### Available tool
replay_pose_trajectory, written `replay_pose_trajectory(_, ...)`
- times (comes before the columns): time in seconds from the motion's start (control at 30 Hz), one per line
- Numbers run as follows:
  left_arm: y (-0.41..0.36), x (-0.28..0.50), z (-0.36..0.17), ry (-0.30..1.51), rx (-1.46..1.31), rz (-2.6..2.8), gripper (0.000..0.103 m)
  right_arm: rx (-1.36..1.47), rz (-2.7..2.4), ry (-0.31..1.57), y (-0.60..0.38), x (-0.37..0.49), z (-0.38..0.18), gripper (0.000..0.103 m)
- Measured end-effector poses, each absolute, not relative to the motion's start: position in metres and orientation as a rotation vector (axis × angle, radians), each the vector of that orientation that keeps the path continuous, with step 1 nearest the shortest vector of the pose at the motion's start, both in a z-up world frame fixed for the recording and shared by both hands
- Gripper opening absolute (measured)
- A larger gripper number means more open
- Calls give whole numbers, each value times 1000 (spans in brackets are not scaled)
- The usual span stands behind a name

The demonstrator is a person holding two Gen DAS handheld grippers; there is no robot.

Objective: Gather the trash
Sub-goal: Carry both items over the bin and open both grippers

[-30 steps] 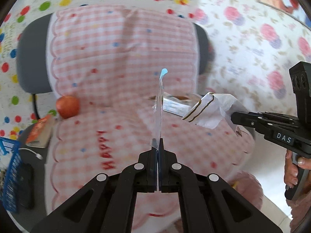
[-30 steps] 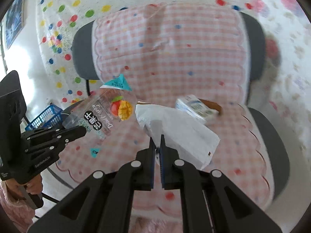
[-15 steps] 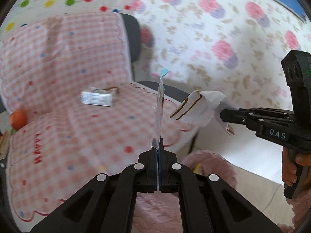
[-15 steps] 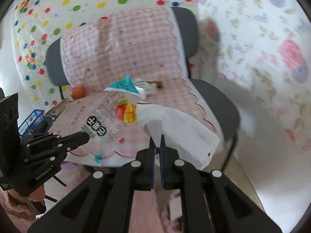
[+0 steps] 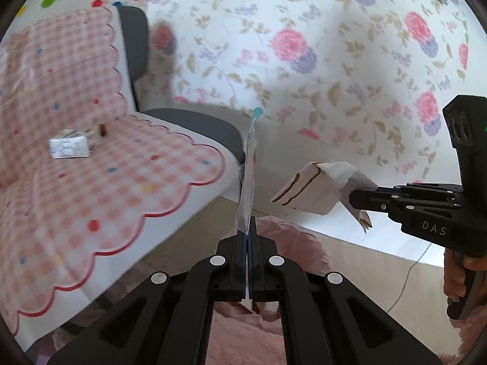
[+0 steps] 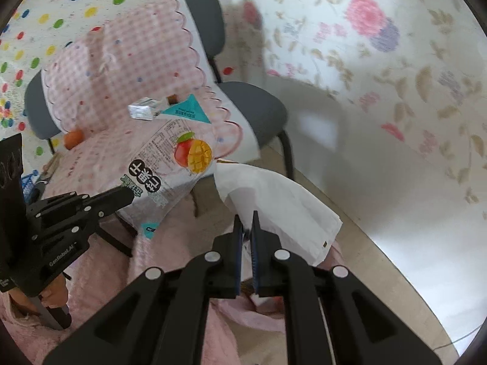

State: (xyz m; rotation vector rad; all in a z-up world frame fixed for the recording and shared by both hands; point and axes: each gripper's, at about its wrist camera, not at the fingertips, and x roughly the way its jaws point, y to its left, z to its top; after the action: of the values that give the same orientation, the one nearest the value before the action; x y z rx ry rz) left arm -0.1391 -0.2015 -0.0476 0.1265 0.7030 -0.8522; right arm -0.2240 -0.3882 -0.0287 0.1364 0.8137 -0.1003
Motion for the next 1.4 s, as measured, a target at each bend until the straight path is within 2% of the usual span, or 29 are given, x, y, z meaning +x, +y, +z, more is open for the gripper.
replay_pose_trajectory(0.33, -238, -127, -68, 809, 143, -899, 6, 203, -105, 896, -414, -221, -52, 7)
replay_pose_trajectory(0.4, -241, -125, -70, 820, 145, -904, 6, 206, -107, 903, -417, -219, -56, 12)
replay_pose_trajectory(0.47, -243, -122, -72, 831, 149, -905, 8, 216, -106, 910, -421, -218, -58, 28)
replay_pose_trajectory(0.53, -246, -120, -75, 843, 154, -909, 11, 223, -113, 912, -425, -217, -61, 32)
replay_pose_trajectory(0.57, -248, -120, -77, 849, 156, -916, 13, 227, -119, 912, -427, -216, -62, 32)
replay_pose_trajectory(0.7, -253, -118, -76, 843, 164, -919, 40, 242, -136, 911, -433, -217, -64, 32)
replay_pose_trajectory(0.77, -244, -115, -66, 810, 150, -890, 42, 251, -140, 900, -436, -219, -62, 32)
replay_pose_trajectory(0.83, -232, -112, -56, 779, 142, -847, 51, 254, -140, 882, -438, -221, -57, 32)
replay_pose_trajectory(1.2, -146, -107, -14, 701, 115, -622, 56, 188, -67, 657, -409, -222, 14, 40)
replay_pose_trajectory(1.33, -124, -106, -10, 704, 89, -571, 61, 161, 8, 621, -387, -213, 27, 51)
replay_pose_trajectory(1.4, -115, -107, -9, 714, 84, -559, 62, 132, 44, 624, -372, -205, 28, 51)
